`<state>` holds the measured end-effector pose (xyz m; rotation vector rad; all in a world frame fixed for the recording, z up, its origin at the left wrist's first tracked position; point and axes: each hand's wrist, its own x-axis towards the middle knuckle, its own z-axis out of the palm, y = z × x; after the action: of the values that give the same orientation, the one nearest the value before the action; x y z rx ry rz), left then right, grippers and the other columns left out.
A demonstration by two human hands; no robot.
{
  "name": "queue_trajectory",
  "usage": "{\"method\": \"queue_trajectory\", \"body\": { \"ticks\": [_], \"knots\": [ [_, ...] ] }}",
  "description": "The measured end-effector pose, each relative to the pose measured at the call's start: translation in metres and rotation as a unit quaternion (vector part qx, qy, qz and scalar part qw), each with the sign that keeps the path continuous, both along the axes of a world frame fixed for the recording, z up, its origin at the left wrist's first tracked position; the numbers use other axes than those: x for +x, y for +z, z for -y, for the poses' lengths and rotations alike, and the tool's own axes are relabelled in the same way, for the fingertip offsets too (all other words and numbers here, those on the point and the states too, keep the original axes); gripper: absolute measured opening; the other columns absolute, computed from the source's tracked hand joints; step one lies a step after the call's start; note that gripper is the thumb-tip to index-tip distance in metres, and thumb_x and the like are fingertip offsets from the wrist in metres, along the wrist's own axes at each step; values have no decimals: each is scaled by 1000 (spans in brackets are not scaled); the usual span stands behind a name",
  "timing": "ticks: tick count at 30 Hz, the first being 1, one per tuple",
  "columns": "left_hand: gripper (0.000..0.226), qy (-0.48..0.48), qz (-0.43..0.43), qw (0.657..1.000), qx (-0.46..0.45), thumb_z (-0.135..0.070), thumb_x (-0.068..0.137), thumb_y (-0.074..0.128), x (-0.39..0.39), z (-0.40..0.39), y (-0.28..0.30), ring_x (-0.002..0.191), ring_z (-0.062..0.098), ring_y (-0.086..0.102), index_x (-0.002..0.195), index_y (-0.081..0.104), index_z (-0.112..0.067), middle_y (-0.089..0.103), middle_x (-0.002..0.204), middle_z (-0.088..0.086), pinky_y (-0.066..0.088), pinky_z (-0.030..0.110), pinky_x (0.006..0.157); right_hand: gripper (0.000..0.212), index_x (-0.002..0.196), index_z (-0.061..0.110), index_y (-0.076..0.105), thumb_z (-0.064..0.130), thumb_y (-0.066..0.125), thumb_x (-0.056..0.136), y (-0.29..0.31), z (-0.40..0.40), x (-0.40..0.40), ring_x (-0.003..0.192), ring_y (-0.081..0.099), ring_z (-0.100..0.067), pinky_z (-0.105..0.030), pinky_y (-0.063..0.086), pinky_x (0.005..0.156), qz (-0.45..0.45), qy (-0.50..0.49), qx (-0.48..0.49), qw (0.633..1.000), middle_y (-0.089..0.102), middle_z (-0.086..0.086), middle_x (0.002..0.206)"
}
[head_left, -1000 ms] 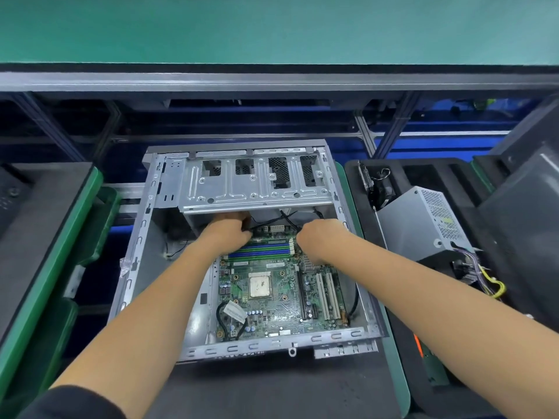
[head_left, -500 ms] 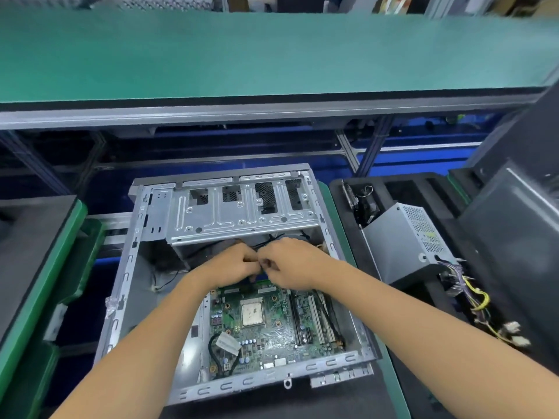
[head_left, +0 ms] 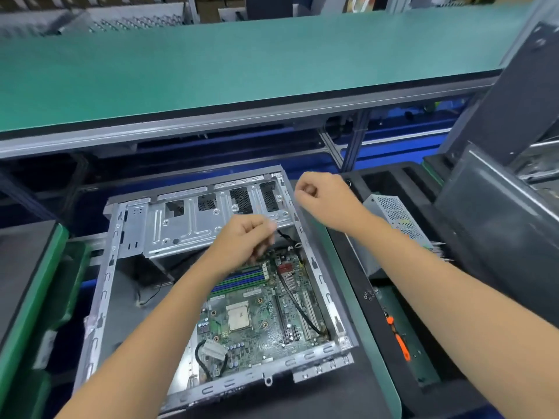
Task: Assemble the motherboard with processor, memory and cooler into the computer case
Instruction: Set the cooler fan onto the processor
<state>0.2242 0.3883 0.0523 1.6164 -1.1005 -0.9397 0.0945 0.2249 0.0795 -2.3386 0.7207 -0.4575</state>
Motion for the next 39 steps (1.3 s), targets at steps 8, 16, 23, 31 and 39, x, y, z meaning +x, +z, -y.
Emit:
{"method": "queue_trajectory", "body": {
  "ticks": [8, 16, 23, 31, 39],
  "knots": [
    [10, 143, 44, 986, -78, -15, 91, 55, -11, 32, 13, 50, 7, 52, 83, 59, -20, 56, 67, -4, 41, 15, 45, 14, 78, 17, 62, 9, 53, 85, 0, 26, -23, 63, 51, -9, -24, 44, 62, -7, -100, -8, 995, 56, 8, 62],
    [20, 73, 128, 986, -77, -7, 86, 59, -43, 69, 12, 58, -1, 46, 76, 58, -24, 55, 72, -8, 40, 10, 59, 16, 84, 11, 68, 11, 52, 85, 22, 60, -52, 66, 55, -8, -13, 41, 55, 17, -155, 27, 987, 65, 1, 72],
    [16, 11, 212, 977, -3, -21, 87, 58, -84, 121, 21, 61, 3, 50, 72, 56, -26, 56, 67, -13, 37, 14, 55, 14, 79, 10, 66, 7, 54, 84, 14, 70, -89, 61, 53, -5, -14, 38, 52, -9, -160, 29, 987, 60, 9, 65],
    [12, 6, 260, 959, 112, -20, 84, 57, -96, 161, 4, 66, 8, 50, 73, 56, -18, 57, 73, -9, 35, 19, 53, 17, 83, 12, 67, 9, 51, 86, 12, 113, -156, 67, 58, -14, -23, 43, 58, -6, -268, 48, 962, 60, 6, 72],
    [25, 10, 253, 953, 163, -14, 79, 53, -99, 200, -2, 56, 19, 45, 55, 44, -16, 58, 67, 5, 35, 24, 48, 18, 86, 8, 67, 8, 49, 87, -9, 129, -182, 74, 57, -14, -21, 45, 59, -32, -286, 72, 955, 62, 5, 78]
  ]
}}
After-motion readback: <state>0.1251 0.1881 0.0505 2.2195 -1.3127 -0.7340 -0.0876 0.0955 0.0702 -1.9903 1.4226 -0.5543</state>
